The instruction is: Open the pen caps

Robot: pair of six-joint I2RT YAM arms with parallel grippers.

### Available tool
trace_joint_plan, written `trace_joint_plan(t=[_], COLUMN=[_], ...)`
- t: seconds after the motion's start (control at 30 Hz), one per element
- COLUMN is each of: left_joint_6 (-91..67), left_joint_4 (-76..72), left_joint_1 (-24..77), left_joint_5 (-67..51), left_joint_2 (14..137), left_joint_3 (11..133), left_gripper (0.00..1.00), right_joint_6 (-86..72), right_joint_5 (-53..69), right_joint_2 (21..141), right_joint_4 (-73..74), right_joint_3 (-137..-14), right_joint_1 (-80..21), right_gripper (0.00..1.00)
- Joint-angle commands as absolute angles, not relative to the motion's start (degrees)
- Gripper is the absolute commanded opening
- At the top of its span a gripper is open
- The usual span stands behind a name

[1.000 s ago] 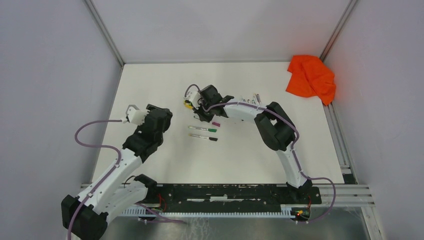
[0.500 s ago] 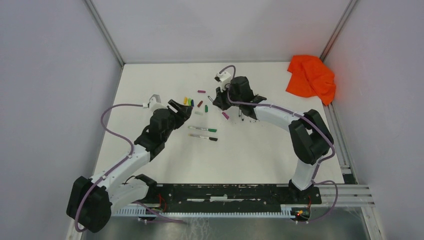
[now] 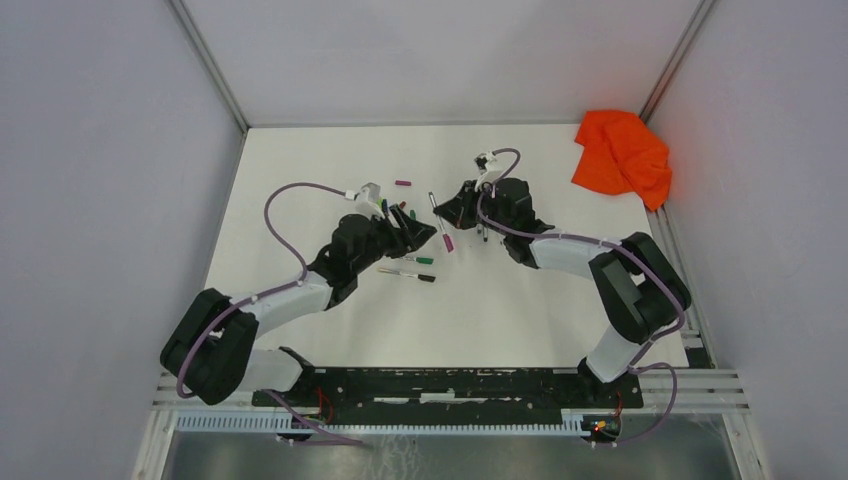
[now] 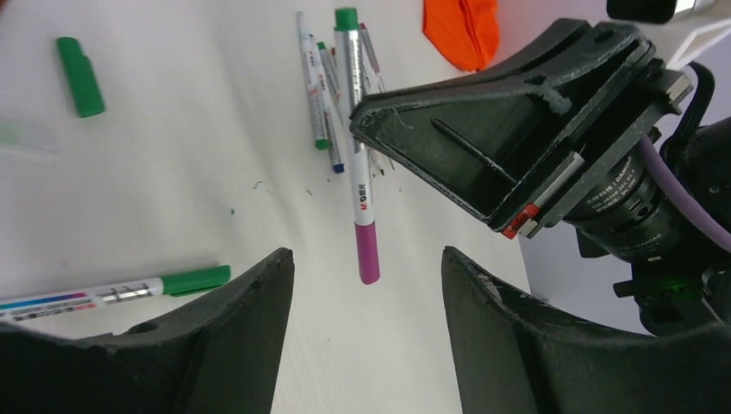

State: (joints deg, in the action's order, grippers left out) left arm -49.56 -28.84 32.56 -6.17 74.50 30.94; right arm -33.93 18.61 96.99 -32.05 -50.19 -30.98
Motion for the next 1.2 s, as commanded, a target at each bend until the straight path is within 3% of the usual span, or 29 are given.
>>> trace_joint_plan(t=[0.0, 0.5, 0.73, 1.0, 1.17], left_joint_6=[-43.5, -42.5, -42.5, -42.3, -41.7], left_joint_4=[-34.0, -36.5, -37.2, -37.8, -38.0], left_joint_1=[35.4, 39.1, 40.0, 40.4, 40.5], left_joint_5=[-8.4, -6.8, -6.8, -8.2, -9.2], left_joint_2=[77.5, 83.3, 84.5, 85.6, 85.1], left_joint_3=[35.0, 36.5, 37.6, 37.8, 37.6], left_gripper=[0.69, 0.61, 0.53, 0.35, 0.03], right_joint_6=[-42.0, -47.9, -49.7, -52.2, -52.5], right_joint_5=[19.5, 20.2, 20.3, 20.1, 19.5], right_joint_2=[93.4, 92.3, 91.9, 91.8, 90.9], right_joint_4=[-43.3, -47.8, -49.6, -52.7, -53.3], right_joint_3=[-48.5, -46.0, -44.2, -42.1, -40.9], right_joint_1=[-30.5, -30.1, -30.1, -29.9, -29.7], right_gripper=[0.00, 0.00, 0.00, 0.00, 0.00])
